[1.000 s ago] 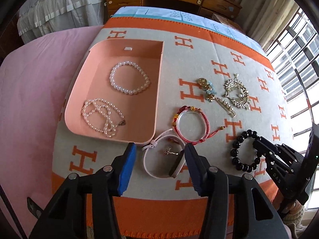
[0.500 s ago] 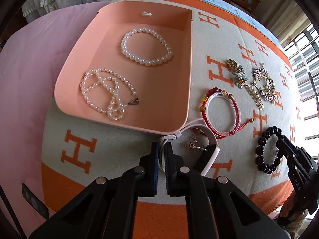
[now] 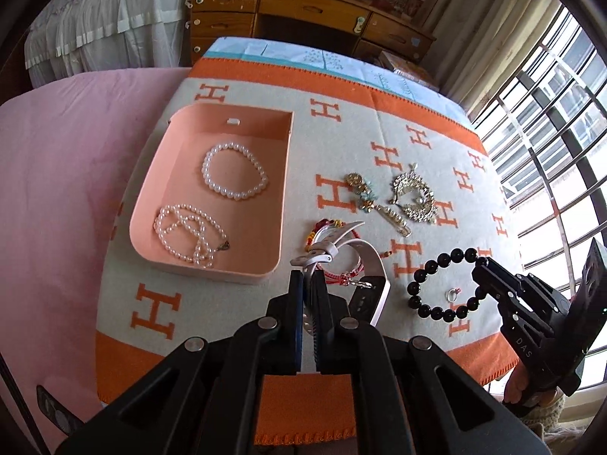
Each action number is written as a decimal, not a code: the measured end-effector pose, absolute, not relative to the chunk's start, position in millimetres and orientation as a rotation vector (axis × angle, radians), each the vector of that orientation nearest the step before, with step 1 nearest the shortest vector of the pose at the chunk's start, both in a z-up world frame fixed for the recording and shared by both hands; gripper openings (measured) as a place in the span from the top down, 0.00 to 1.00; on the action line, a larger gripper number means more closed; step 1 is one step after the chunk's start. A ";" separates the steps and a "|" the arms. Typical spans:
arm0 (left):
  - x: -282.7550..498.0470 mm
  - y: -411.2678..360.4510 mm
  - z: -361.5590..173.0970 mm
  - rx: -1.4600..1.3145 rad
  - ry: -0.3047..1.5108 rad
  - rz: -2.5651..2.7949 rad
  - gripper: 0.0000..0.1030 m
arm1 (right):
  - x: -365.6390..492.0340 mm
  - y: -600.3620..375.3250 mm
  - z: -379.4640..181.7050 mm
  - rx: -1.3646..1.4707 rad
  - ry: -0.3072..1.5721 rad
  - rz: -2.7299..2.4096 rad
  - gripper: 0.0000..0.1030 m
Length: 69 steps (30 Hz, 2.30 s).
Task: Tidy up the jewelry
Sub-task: 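Release the watch into the pink box with the left tool while the right tool brings the bead bracelet, then lower the black bead bracelet into the pink box and open the right tool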
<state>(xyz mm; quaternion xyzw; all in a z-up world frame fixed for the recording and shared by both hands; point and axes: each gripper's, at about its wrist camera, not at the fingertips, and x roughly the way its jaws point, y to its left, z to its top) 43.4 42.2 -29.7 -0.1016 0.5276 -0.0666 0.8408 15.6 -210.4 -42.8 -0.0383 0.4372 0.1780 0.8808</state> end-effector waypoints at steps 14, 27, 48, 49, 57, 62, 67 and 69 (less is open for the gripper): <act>73.9 107.8 -18.2 -0.229 1.010 -0.004 0.98 | 23.0 -177.0 49.0 -0.130 0.712 0.362 0.86; 87.0 124.1 -91.9 -0.259 1.115 -0.029 0.91 | 62.5 -92.7 99.4 -0.157 0.643 0.438 0.86; 53.5 153.7 -77.5 -0.327 0.966 -0.026 0.43 | 137.5 29.0 10.1 -0.166 0.973 0.538 0.86; 52.7 154.1 -77.3 -0.324 0.965 -0.024 0.43 | 139.9 31.9 5.9 -0.162 0.988 0.544 0.86; 52.1 154.5 -78.7 -0.302 0.962 -0.004 0.43 | 151.9 43.8 -13.0 -0.142 1.021 0.546 0.85; 54.1 154.6 -80.1 -0.305 0.971 -0.005 0.42 | 166.6 32.5 -36.6 -0.140 1.118 0.496 0.85; 55.0 150.0 -77.1 -0.294 0.970 -0.006 0.42 | 166.9 5.8 -32.9 -0.064 1.116 0.479 0.85; 54.9 147.2 -75.9 -0.290 0.970 -0.009 0.41 | 164.2 -3.4 -26.9 -0.048 1.098 0.477 0.85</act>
